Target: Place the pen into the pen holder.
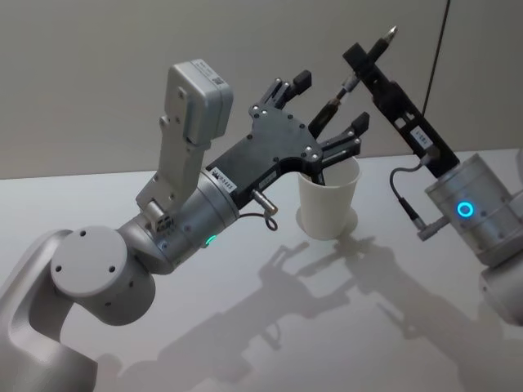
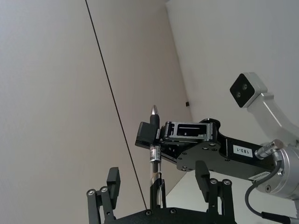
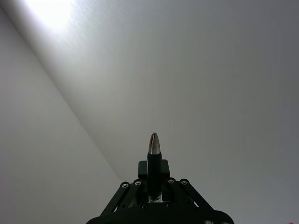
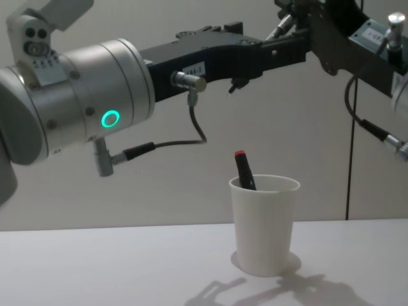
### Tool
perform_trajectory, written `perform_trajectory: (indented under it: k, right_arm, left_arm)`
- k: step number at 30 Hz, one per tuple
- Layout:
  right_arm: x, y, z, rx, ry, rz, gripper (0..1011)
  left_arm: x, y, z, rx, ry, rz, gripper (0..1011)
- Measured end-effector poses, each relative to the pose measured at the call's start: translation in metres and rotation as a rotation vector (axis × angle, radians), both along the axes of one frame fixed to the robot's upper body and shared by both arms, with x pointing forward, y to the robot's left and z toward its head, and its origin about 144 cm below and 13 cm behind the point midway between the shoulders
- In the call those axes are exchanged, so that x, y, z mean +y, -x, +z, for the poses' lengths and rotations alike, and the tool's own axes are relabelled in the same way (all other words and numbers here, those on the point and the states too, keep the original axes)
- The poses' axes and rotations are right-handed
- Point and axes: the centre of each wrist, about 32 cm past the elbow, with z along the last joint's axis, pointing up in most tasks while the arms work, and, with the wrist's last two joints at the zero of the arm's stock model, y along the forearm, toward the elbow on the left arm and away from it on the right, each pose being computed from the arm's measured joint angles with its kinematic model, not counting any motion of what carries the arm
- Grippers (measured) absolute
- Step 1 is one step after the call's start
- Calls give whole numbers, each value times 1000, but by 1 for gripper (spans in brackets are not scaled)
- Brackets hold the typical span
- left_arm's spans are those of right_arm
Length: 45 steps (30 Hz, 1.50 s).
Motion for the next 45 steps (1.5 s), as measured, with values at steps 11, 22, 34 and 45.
perform_trajectory:
  k: [11, 22, 34, 45]
  right_arm:
    - [-10, -1, 13, -42, 101, -104, 131]
    - [-32, -2, 32, -97, 224, -260, 131]
    - [-53, -1, 48, -144, 371, -406, 131]
    - [-57, -3, 52, -186, 544, -467, 131]
  left_arm:
    - [0, 0, 0, 0, 0, 0, 1001]
    - [0, 0, 0, 0, 0, 0, 1001]
    - [0, 0, 0, 0, 0, 0, 1001]
    - [2, 1, 0, 0, 0, 11, 1001]
